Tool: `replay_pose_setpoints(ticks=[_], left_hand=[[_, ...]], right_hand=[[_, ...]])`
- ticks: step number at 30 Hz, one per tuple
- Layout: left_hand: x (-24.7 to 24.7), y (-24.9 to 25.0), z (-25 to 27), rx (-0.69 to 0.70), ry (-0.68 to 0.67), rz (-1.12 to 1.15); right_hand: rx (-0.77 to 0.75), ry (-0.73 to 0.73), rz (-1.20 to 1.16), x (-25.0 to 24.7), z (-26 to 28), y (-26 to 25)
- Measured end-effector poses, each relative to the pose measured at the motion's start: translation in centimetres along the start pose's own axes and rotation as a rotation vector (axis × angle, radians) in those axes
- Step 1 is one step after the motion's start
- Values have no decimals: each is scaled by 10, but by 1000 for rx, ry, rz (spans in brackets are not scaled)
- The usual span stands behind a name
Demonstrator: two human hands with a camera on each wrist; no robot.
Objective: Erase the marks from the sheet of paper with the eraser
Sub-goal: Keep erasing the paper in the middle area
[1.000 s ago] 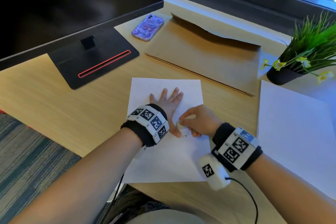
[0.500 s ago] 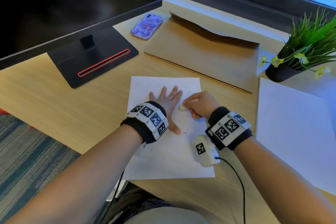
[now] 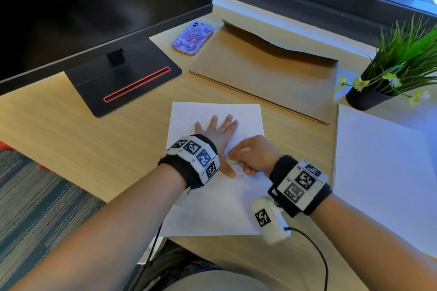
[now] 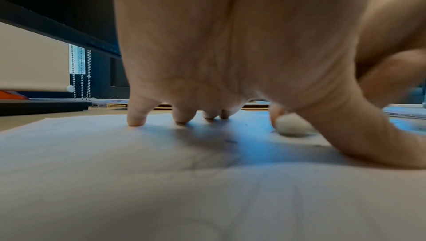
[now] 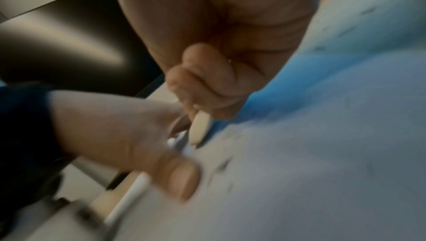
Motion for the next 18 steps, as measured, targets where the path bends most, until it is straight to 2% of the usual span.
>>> replay_pose_setpoints(ticks=[1,4,6,8,11,12,16,18], left_hand=[[0,0,0,3,-1,3],[-1,0,1,3,-3,22],[-1,0,1,1,-4,26],[0,0,0,2,-4,20],[0,0,-1,-2,-5,3],[0,0,0,-4,-4,2],[-2,1,1,-2,-7,11],[-1,1,1,-4,-12,8]], right_hand=[[2,13,-5,-4,-1,1],[9,250,-96,-37,-19,2],[17,330,-155,-44,-21,2],[13,262,-95,-31,-11,3],[-7,55,65,-5,9,4],[-20,42,80,-6,8,3],[1,240,-71,-36,-14,-2],[5,250,-94,-32,-12,-1]])
Point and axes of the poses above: each hand's wrist, its own z-axis away from the middle knuckle, its own x-axis out of the palm, y = z × x, the point moved 6 cm from there along -z, towards the middle knuckle, and after that the axes turned 7 degrees about y, right-handed, at the moved point
